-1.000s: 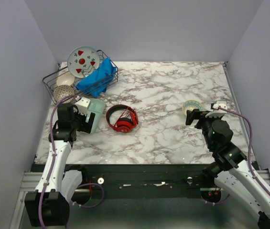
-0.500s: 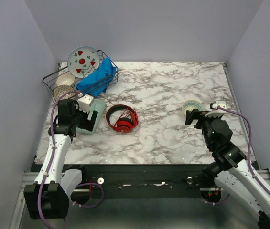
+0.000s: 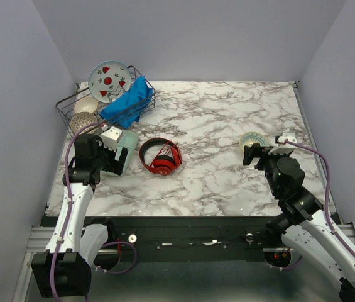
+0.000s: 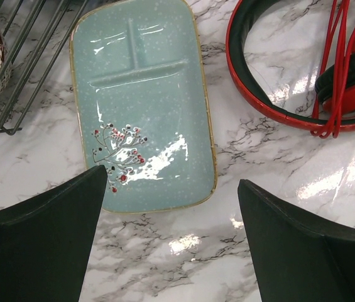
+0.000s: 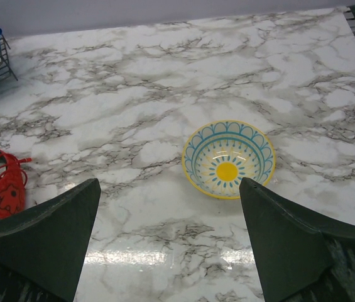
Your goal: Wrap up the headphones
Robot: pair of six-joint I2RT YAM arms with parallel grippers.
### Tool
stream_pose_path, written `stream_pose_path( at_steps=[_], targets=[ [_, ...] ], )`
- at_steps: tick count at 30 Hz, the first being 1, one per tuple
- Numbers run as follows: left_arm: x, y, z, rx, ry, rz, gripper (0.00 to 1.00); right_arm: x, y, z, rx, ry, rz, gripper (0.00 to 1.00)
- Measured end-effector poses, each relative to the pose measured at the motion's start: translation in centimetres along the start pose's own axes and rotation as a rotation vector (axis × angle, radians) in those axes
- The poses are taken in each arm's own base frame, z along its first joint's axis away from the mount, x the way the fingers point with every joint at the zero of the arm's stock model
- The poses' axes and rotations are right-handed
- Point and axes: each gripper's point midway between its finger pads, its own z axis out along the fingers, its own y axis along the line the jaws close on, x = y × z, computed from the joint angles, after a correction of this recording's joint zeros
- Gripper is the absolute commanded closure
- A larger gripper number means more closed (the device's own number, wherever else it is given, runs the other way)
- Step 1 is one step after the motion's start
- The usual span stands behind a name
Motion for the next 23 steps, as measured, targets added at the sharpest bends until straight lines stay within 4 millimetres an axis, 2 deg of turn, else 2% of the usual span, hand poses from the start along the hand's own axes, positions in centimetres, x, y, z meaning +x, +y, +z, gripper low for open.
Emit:
stream_pose_path(
  at_steps=[23],
  targets=[
    [-0.14,0.44,-0.03,-0.028,-0.005,-0.013,0.01,-0.1,0.05,-0.07,-0.005,-0.004,0.002,0.0]
  ],
)
